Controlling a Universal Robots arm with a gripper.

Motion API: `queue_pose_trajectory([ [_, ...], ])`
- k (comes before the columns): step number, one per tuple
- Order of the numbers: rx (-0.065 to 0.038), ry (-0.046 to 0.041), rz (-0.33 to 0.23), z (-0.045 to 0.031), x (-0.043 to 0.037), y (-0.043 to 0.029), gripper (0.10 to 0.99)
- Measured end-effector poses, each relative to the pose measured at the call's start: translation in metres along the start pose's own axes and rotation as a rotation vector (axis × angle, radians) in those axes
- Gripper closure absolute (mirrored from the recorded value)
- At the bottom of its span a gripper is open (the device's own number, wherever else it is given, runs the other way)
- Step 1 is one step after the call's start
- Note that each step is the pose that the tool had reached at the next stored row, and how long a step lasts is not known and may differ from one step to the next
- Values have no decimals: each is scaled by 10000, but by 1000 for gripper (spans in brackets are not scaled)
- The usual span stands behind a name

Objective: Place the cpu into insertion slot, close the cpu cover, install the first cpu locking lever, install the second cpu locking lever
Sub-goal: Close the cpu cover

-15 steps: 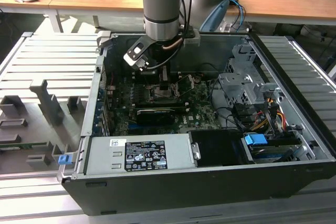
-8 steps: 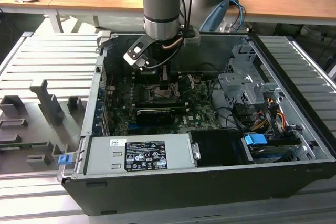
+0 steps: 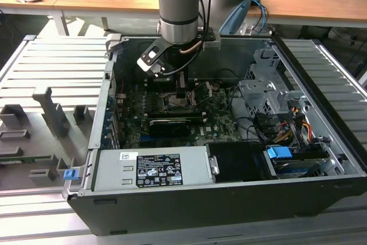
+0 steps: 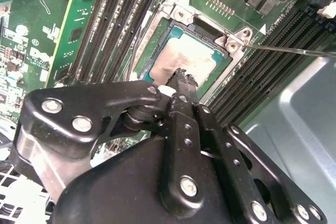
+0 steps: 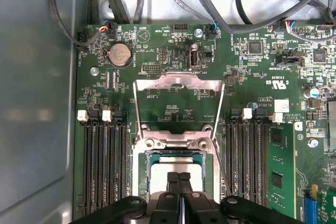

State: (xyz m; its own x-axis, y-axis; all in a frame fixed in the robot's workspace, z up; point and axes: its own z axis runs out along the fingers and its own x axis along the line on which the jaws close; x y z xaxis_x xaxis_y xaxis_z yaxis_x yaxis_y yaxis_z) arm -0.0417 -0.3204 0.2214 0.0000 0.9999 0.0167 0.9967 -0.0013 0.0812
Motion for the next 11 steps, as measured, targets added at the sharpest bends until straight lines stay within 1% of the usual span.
queue_pose_trajectory([
  [6,0,1,0,-41,1,4,980],
  [8,0,1,1,-70,2,6,980],
  [11,-1,2,0,-80,2,7,980],
])
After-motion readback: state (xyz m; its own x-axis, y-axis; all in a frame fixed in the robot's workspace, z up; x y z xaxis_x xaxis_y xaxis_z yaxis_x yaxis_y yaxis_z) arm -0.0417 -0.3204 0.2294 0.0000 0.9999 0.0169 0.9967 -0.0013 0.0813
